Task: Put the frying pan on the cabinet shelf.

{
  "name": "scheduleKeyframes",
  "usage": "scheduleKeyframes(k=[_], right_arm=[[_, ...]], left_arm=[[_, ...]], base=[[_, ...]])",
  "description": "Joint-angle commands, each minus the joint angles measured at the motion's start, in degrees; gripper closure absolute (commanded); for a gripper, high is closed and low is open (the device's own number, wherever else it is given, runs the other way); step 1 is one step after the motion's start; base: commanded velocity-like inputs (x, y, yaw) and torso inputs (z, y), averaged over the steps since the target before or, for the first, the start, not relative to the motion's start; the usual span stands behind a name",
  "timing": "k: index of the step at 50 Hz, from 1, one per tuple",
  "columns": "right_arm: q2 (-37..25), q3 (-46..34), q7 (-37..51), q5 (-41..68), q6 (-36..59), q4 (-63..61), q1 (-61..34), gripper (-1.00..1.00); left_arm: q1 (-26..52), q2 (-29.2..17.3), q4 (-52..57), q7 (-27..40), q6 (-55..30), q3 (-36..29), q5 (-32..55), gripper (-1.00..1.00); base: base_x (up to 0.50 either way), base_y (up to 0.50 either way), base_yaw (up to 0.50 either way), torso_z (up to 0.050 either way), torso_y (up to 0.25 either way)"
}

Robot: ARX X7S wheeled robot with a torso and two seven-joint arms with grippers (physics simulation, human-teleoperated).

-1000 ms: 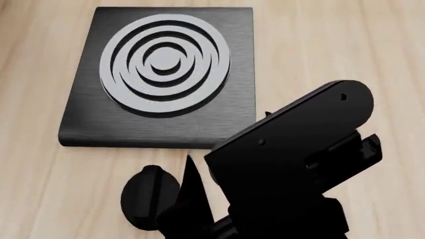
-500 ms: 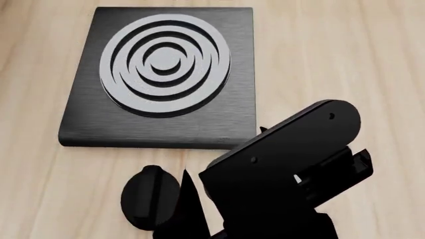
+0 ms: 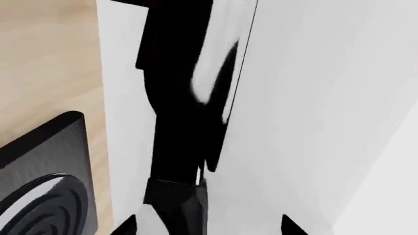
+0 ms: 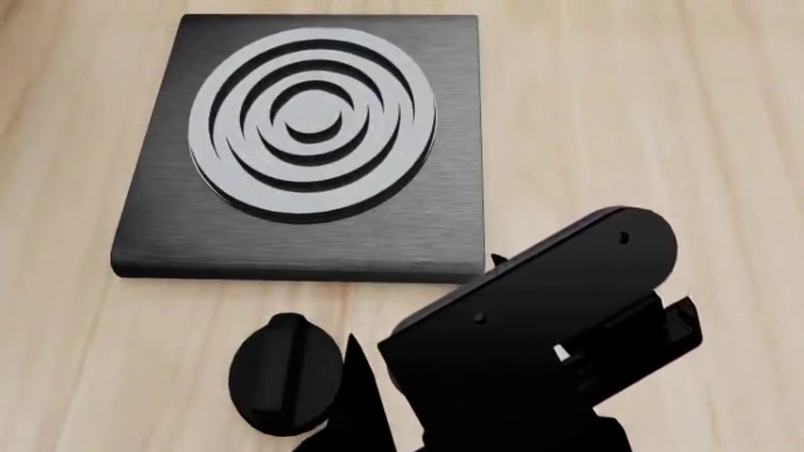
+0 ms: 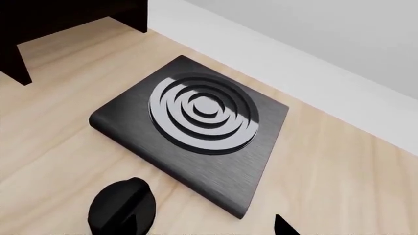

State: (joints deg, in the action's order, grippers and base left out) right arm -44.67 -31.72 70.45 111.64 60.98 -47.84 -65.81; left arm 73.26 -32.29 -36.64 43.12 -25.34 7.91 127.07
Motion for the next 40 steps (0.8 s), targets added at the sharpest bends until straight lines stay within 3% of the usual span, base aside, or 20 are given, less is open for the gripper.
scheduleKeyframes(k=[1,4,6,7,15,29,30,31,32,33,34,38,40], right_arm=[[-0.7,0.3,-0.3,0.1,-0.3,-1.2,0.5,-1.0],[-0.9,0.6,-0.9,-0.6,-0.2,-1.3,1.2,-1.0],[-1.0,0.6,-1.1,-0.9,-0.2,-1.4,1.5,-1.0],[-1.1,0.8,-1.4,-1.3,-0.2,-1.5,1.8,-1.0],[-1.2,0.7,-1.5,-1.5,-0.3,-1.5,1.9,-1.0],[-1.4,0.5,-1.1,-0.8,-0.7,-1.2,0.9,-1.0],[-1.5,0.4,-0.7,-0.3,-0.8,-1.3,0.6,-1.0],[-1.6,0.6,-1.0,-0.6,-0.8,-1.4,0.9,-1.0],[-1.6,0.6,-1.1,-0.8,-0.8,-1.4,1.0,-1.0],[-1.7,0.7,-1.4,-1.1,-0.8,-1.5,1.4,-1.0],[-1.6,0.6,-1.3,-1.1,-0.8,-1.4,1.3,-1.0],[-1.5,0.4,-0.7,-0.3,-1.0,-1.4,0.5,-1.0],[-1.6,0.4,-0.7,-0.3,-1.0,-1.4,0.5,-1.0]], left_arm=[[2.9,-3.2,-12.9,-9.5,-3.9,-1.5,-9.5,-1.0],[5.8,-4.1,-18.3,-12.7,-5.8,-3.3,-10.7,-1.0],[-1.3,-2.5,-6.4,-8.4,-2.6,-0.1,-9.2,-1.0],[-1.7,-2.6,-6.2,-8.5,-2.5,0.0,-9.2,-1.0],[3.1,-4.3,-16.7,-14.7,-5.6,-3.0,-11.5,-1.0],[3.5,-4.5,-17.6,-16.4,-8.1,-3.2,-10.8,-1.0],[-5.1,1.1,-9.0,-7.8,0.5,5.4,-6.1,-1.0],[-13.7,8.3,-0.4,0.8,-3.4,14.0,-12.6,-1.0],[-15.9,7.1,8.2,9.4,-4.4,16.9,-12.3,-1.0],[-14.1,5.1,16.8,7.4,-5.9,17.8,-10.2,-1.0],[-12.7,3.5,16.9,6.2,-7.2,17.7,-9.2,-1.0],[-12.0,2.9,15.5,5.2,-9.0,17.2,-8.0,-1.0],[-14.3,4.4,23.4,8.0,-9.0,18.0,-6.7,-1.0]], base=[[0.0,0.0,0.01,0.0,0.0],[0.0,0.0,0.0,0.0,0.0],[0.0,0.0,0.01,0.0,0.0],[0.0,0.0,0.0,0.0,0.0],[0.0,0.0,0.0,0.0,0.0],[0.01,0.01,0.0,0.0,-0.002],[0.0,0.01,0.01,0.0,-0.01],[0.0,0.0,0.0,0.0,0.0],[0.0,0.0,0.0,0.0,0.0],[0.0,0.0,0.0,0.0,-0.01],[0.0,0.0,0.01,0.0,0.0],[0.0,0.0,0.0,0.0,0.0],[0.0,0.0,0.01,0.0,0.0]])
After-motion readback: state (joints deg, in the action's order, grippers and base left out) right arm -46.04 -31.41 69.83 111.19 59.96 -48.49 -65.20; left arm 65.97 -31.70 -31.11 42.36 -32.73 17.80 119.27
